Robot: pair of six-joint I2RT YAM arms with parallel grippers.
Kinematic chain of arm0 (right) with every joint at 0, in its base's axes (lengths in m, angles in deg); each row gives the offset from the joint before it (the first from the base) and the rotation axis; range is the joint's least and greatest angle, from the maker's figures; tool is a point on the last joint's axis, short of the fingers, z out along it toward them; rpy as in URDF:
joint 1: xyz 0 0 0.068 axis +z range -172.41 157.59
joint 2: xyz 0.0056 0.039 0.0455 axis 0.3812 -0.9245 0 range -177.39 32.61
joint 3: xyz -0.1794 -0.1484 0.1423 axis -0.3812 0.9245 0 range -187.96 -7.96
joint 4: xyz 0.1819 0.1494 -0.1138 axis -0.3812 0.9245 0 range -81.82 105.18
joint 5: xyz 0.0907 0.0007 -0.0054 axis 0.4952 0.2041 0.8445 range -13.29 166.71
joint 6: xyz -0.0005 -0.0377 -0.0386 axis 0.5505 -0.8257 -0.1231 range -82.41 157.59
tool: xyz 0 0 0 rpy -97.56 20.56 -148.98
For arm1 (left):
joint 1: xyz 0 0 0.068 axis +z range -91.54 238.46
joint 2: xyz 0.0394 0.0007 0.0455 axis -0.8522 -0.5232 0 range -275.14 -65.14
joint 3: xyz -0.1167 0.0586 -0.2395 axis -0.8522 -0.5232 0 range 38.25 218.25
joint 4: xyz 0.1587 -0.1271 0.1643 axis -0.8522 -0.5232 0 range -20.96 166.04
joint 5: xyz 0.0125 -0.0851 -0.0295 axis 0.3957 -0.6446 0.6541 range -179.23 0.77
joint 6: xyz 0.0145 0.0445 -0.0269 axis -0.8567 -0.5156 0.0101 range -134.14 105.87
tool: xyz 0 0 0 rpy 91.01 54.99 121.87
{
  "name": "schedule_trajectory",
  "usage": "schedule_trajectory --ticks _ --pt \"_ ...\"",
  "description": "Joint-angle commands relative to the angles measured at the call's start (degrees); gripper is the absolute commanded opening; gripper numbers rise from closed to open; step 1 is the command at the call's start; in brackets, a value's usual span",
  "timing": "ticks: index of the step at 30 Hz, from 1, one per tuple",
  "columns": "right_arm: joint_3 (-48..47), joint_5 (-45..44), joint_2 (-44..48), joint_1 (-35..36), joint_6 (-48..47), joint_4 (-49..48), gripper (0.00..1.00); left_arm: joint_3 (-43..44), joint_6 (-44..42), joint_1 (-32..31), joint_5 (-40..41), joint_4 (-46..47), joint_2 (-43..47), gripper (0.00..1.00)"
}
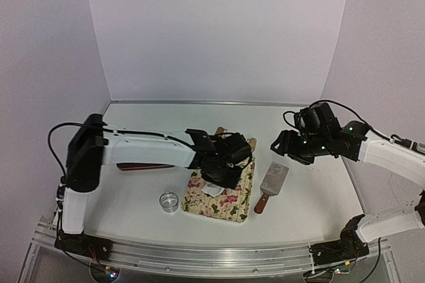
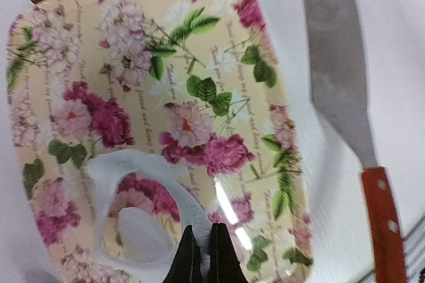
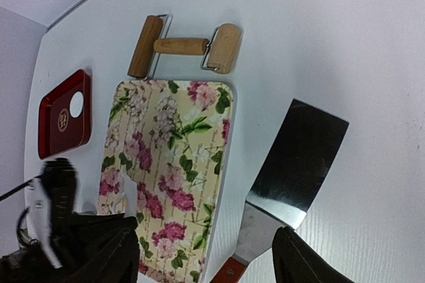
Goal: Roll out the dumpling wrappers from the dough
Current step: Remove the dumpling wrapper from the work surface.
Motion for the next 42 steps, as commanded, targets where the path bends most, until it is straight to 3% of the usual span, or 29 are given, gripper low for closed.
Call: schedule_trajectory --ticks 1,5,12,18,23,32,42 --pt "-1.86 8.27 -1.17 -0.39 0.93 -0.07 0.61 -11.83 1.55 0.21 -2.83 17.32 19.89 0.00" --pt "-0.78 15.07 -1.49 -1.70 5.12 -1.62 0.65 -21.39 3.11 1.26 -6.62 23.87 29.53 0.00" --pt "-2.48 34.15 -7.12 -2.46 11.33 -11.23 0.73 -31.02 6.67 7.12 -24.65 35.13 36.79 0.00" --pt "-5.97 49.33 -13.34 -1.89 14.73 -12.38 0.73 -34.16 7.92 11.09 -34.92 41.17 38.34 0.00" --pt "-7.71 51.51 -16.61 0.57 17.36 -12.73 0.73 -32.63 7.37 11.57 -41.29 42.14 34.92 0.00" --pt "-10.70 52.38 -20.93 3.37 21.98 -15.28 0.73 -30.04 6.68 11.63 -43.27 44.47 30.70 0.00" --pt "-8.45 52.43 -22.18 5.08 22.53 -15.11 0.69 -30.42 4.61 13.03 -34.86 44.12 32.29 0.00"
